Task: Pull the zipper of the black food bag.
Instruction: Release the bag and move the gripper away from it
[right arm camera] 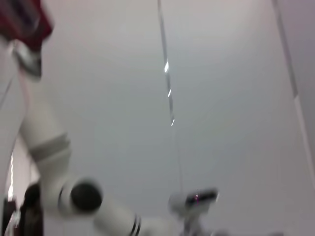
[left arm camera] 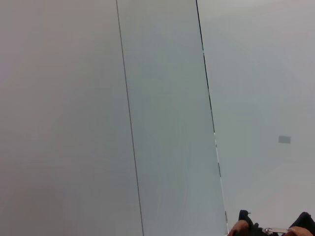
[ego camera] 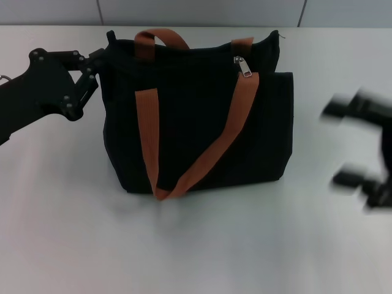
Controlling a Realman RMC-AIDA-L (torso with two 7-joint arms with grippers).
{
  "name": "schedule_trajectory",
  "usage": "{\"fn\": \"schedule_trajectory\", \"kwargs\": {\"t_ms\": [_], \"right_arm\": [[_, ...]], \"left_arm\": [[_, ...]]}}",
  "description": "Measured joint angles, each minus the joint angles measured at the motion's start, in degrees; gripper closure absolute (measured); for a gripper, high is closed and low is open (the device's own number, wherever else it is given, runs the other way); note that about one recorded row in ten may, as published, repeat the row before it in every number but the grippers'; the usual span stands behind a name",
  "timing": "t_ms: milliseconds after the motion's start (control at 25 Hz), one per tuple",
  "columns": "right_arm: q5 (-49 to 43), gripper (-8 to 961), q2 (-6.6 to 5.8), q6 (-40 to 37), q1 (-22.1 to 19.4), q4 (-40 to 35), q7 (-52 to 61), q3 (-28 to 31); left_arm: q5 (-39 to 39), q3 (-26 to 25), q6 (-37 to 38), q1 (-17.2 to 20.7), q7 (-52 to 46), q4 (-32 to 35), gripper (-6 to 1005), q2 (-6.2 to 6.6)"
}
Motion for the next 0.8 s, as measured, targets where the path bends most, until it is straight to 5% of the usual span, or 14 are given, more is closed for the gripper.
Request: {"fn": "schedule_trajectory", "kwargs": {"t_ms": [160,280,800], "right_arm": [[-10.7,169,2.48,4.3,-2.3,0.1,-8.0,0.2],[-14.5,152,3.24,8.8,-3.4,1.3,-11.6,0.2],[-18.5,152,3.38,14.5,-3.3,7.1,-17.7,0.0]], "left_arm": [[0.1,0.3,0.0,0.1,-1.3,0.0,819,0.08],[0.1,0.6,-0.1,0.2,-1.9,0.0,817,0.12],[1.2,0.8,-1.5,0.4,-5.4,0.0,809,0.48]]}}
